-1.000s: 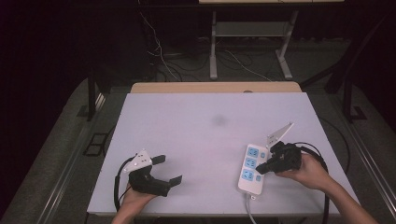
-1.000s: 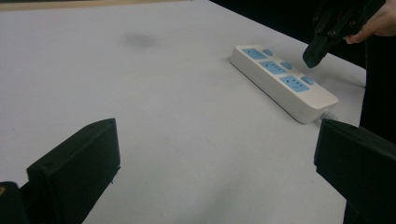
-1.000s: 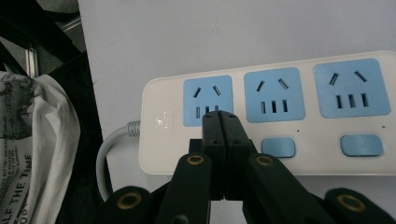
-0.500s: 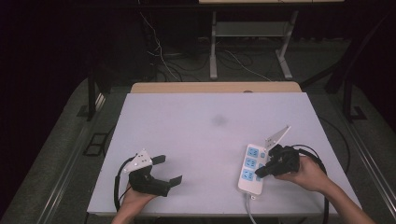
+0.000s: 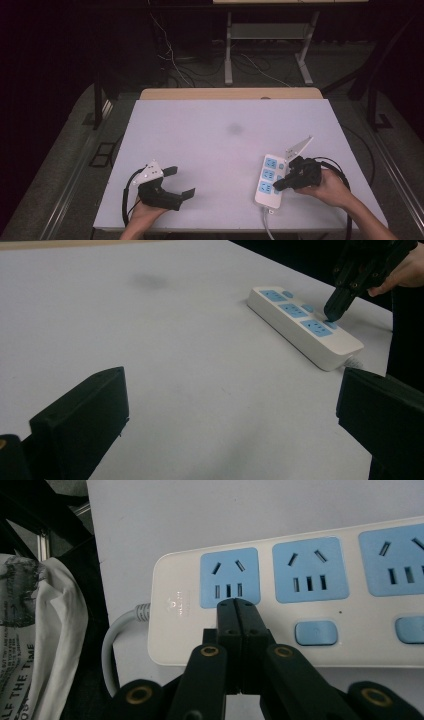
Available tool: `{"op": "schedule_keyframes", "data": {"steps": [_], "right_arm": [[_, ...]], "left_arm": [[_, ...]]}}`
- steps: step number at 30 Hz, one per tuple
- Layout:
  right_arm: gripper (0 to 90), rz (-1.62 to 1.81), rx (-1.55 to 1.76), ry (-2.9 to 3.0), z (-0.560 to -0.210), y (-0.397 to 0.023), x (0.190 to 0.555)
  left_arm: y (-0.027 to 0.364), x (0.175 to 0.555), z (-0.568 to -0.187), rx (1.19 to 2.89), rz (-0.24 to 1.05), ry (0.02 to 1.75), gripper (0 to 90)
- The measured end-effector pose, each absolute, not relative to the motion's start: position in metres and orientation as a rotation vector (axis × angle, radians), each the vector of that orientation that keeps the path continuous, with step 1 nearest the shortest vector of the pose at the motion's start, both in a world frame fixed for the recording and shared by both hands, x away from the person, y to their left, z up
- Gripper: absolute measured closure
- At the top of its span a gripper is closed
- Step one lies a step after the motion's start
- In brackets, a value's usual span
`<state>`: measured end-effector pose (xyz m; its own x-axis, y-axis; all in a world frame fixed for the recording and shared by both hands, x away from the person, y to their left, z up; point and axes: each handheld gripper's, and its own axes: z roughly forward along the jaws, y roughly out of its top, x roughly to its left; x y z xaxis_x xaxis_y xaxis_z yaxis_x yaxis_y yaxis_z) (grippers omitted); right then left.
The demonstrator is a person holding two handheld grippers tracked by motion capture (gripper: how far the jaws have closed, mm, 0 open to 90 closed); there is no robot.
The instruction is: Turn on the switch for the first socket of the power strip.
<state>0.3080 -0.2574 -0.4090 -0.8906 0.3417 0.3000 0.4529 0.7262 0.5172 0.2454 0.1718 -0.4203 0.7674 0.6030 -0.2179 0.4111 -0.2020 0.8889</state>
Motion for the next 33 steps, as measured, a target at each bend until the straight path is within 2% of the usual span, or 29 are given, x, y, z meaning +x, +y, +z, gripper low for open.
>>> {"op": "schedule_keyframes", "data": {"steps": [33], "right_arm": [[90.0, -0.901, -0.659, -2.81, -0.4117, -0.2549, 0.2995]], "left_arm": [[0.1729, 0.2453, -0.4197, 1.826, 0.218, 0.784, 0.0]]}}
